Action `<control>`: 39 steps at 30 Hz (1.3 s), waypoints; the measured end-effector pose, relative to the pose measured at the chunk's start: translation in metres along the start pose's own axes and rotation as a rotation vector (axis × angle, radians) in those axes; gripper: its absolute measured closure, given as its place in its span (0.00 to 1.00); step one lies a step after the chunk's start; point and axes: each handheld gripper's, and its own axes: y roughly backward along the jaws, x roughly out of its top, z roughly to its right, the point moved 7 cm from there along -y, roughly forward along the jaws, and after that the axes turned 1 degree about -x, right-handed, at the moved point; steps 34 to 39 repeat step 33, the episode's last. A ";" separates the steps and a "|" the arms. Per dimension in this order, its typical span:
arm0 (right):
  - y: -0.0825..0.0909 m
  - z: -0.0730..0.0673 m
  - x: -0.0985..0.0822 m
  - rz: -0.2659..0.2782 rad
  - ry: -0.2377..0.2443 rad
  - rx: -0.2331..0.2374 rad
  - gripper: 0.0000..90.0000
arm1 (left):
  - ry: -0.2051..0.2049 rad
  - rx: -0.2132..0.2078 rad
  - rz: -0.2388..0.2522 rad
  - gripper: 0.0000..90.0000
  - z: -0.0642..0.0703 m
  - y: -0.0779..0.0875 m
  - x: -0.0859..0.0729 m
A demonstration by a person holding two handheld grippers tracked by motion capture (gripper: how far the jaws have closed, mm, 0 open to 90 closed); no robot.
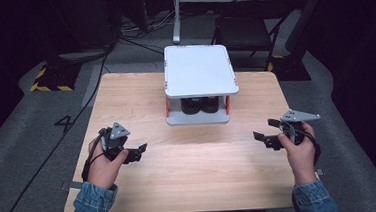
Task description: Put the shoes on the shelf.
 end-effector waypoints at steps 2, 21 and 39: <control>0.001 0.007 -0.008 -0.016 -0.002 -0.012 0.18 | 0.022 -0.003 -0.026 0.18 -0.006 -0.001 -0.008; -0.042 0.046 -0.077 -0.102 -0.014 -0.087 0.18 | 0.095 0.100 -0.075 0.18 -0.042 -0.041 -0.049; -0.056 0.047 -0.082 -0.159 -0.018 -0.142 0.08 | 0.108 0.096 -0.031 0.14 -0.047 -0.050 -0.056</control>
